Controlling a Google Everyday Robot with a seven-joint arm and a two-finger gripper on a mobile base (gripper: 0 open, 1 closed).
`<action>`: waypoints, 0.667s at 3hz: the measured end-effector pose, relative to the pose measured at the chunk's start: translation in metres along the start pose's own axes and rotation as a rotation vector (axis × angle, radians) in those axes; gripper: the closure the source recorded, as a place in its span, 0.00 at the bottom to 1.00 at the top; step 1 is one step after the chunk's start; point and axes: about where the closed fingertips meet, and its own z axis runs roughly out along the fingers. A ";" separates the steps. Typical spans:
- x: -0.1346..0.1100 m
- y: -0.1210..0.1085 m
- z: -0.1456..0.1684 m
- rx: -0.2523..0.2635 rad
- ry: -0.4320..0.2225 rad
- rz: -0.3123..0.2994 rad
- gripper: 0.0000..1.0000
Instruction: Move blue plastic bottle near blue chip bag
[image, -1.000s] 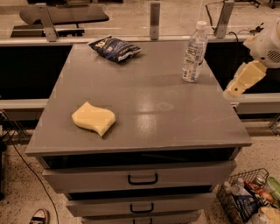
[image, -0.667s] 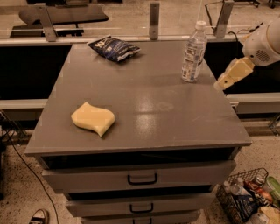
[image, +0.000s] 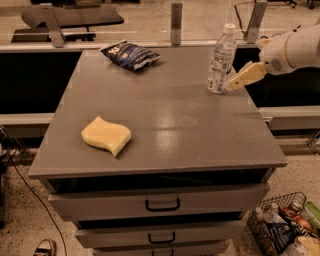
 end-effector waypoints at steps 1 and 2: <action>-0.009 -0.008 0.022 -0.004 -0.102 0.033 0.00; -0.013 -0.010 0.040 -0.043 -0.160 0.093 0.16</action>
Offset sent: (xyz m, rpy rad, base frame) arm 0.0532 0.0254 -0.0115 0.3037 -0.0006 0.0466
